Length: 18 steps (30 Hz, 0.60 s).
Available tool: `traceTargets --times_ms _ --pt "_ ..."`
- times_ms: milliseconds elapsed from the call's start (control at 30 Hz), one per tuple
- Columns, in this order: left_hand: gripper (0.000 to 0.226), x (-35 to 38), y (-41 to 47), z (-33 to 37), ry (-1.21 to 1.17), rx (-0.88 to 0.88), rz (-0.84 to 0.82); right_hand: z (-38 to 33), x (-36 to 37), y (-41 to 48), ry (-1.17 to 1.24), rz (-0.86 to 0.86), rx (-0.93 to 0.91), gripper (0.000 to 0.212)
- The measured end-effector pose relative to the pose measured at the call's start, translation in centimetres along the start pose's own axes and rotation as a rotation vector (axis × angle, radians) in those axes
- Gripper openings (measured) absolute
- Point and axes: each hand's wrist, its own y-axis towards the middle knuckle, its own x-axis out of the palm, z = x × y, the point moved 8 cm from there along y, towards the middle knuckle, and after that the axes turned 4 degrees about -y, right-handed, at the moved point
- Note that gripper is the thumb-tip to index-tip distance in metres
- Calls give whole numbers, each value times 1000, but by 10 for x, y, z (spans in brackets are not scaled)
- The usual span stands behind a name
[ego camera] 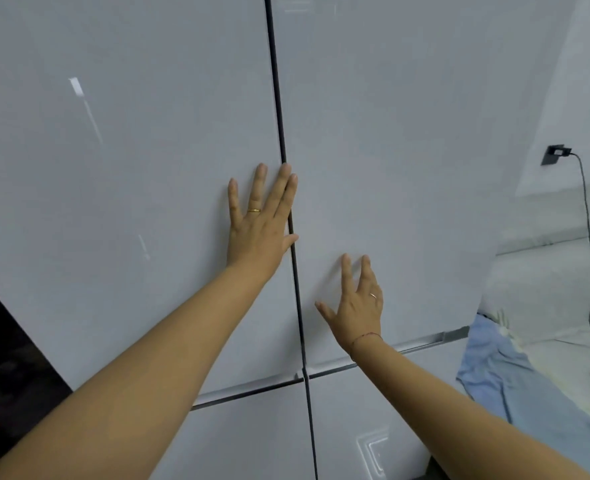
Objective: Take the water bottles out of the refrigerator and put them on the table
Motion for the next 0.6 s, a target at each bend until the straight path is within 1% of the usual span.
traceTargets --times_ms 133,267,367,500,567,600 --pt "109 6 1 -4 34 5 53 1 5 2 -11 16 -5 100" --pt "110 4 3 -3 41 8 30 0 5 2 -51 11 -18 102" --pt "109 4 -1 -1 47 -31 13 2 4 1 -68 -15 -20 100" --pt "99 -3 -4 1 -10 -28 -35 1 -1 1 -69 -42 -40 99" --pt "97 -3 -36 7 -96 -67 -28 6 -5 -2 -84 -62 -69 98" --pt "99 -2 -52 9 -146 -78 4 8 -6 -4 -95 -75 -90 96"
